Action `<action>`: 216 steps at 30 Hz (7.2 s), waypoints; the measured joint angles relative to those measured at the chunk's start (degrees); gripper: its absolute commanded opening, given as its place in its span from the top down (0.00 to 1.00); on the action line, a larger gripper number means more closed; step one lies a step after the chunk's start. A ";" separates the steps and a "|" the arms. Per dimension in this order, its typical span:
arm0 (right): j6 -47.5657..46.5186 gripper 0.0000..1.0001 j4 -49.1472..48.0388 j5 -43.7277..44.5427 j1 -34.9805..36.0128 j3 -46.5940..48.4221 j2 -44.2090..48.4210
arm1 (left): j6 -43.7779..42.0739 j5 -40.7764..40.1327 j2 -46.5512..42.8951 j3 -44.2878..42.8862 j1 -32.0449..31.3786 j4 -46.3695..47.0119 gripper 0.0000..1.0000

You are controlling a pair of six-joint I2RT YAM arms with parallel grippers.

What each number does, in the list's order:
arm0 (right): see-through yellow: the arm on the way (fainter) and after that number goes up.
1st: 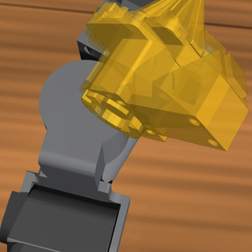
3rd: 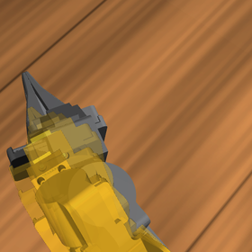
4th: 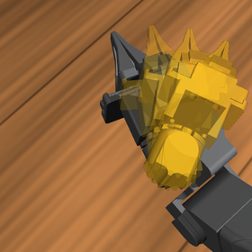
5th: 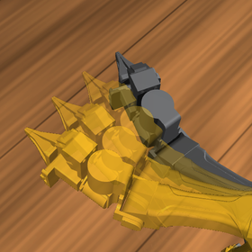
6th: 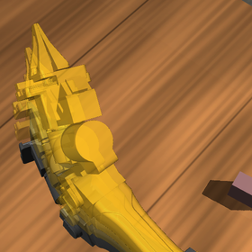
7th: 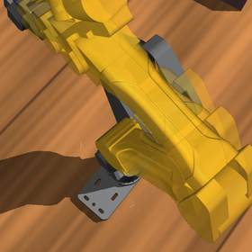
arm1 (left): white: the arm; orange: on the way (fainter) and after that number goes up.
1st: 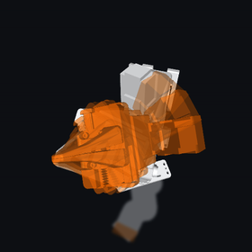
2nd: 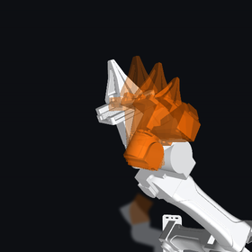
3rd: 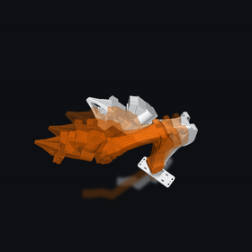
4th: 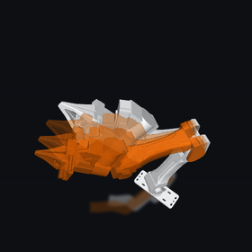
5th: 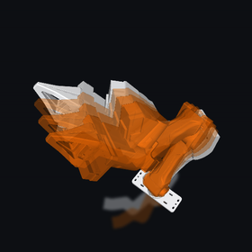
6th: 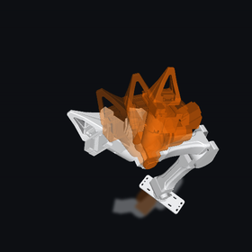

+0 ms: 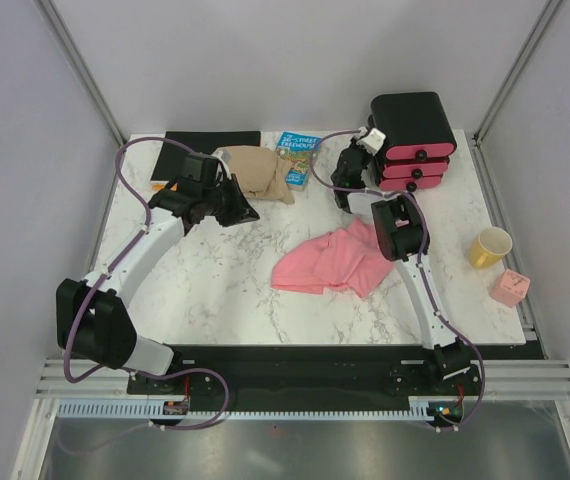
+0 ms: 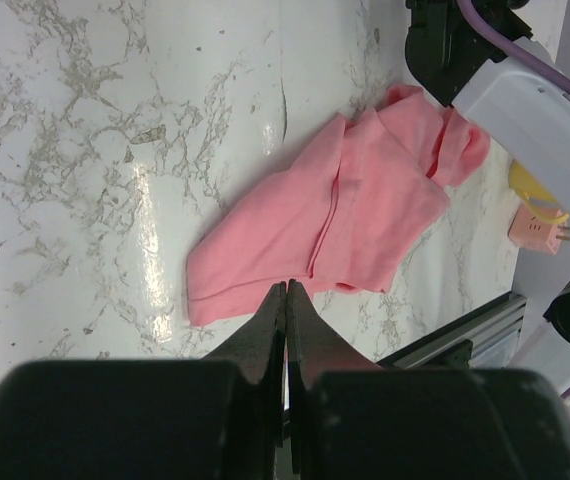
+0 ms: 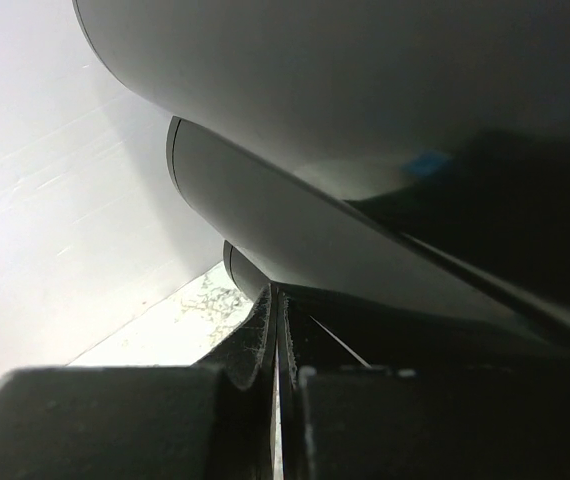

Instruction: Fold and stack the t-shirts

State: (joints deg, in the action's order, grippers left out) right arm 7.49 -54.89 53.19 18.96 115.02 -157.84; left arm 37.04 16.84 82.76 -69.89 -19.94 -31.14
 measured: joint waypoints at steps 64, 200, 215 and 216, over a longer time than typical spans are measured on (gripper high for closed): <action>17.40 0.32 83.23 -56.48 14.34 -51.10 70.62 | 5.60 -2.99 -7.61 11.47 -0.17 3.06 0.56; 1.95 1.00 89.02 -42.99 10.10 -11.82 62.25 | -13.03 4.09 32.92 -20.87 -18.01 -12.76 0.42; 2.10 1.00 89.15 -42.12 5.53 -15.13 66.62 | -14.67 -1.81 40.04 -25.59 -24.02 -14.40 0.43; 2.10 1.00 89.18 -42.12 5.22 -15.63 66.99 | -14.69 -2.01 40.61 -25.81 -24.39 -14.62 0.44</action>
State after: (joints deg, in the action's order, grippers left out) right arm 9.58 34.28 11.07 24.18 99.39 -90.85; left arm 22.35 14.83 123.37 -95.70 -44.34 -45.76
